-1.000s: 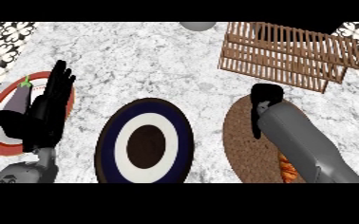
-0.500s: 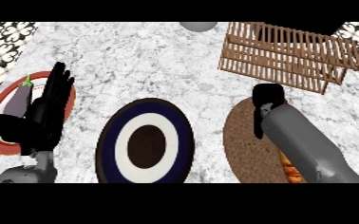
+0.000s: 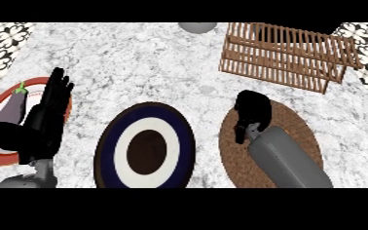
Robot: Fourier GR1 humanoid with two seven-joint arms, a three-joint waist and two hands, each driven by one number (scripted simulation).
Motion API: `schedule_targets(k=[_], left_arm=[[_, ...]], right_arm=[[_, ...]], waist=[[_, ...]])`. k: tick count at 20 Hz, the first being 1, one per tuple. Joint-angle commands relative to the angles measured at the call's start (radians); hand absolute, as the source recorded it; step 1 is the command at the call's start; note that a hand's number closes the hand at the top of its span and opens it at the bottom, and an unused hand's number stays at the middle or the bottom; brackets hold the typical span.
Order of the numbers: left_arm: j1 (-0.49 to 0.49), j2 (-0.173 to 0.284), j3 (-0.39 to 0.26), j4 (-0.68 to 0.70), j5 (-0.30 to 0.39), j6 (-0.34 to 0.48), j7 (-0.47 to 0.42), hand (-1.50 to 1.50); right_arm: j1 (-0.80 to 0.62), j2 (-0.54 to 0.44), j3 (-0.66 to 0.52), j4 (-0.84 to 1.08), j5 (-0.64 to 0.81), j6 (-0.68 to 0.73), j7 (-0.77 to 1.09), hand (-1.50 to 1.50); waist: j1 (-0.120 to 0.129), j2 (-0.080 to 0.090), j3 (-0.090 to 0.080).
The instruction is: Pick the sweet potato from the placemat and place it in the tiered shelf
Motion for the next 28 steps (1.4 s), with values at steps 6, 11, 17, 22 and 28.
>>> schedule_targets(k=[6, 11, 17, 22, 28], left_arm=[[0.007, 0.013, 0.027, -0.015, 0.008, -0.021, 0.01, 0.0], [-0.031, 0.033, 0.069, 0.007, 0.041, -0.045, 0.022, 0.0], [0.027, -0.022, 0.003, -0.017, -0.024, -0.008, -0.004, 0.0], [-0.01, -0.013, 0.031, 0.013, 0.001, -0.05, -0.007, 0.0], [-0.13, -0.009, 0.046, 0.015, -0.029, -0.017, 0.105, 0.0]], right_arm=[[0.05, 0.096, -0.019, -0.434, 0.037, -0.079, 0.176, 1.5], [0.026, 0.129, -0.096, -0.592, 0.124, -0.211, 0.211, 1.5], [-0.042, 0.12, -0.195, -0.798, 0.271, -0.055, 0.384, 1.5], [-0.02, 0.11, -0.231, -0.897, 0.314, 0.078, 0.402, 1.5], [-0.081, 0.065, -0.425, -0.782, 0.281, 0.024, 0.252, 1.5]], waist=[[0.006, 0.005, 0.009], [0.001, 0.007, 0.009], [0.007, 0.007, 0.009], [0.014, 0.011, 0.009], [0.02, 0.015, 0.01]])
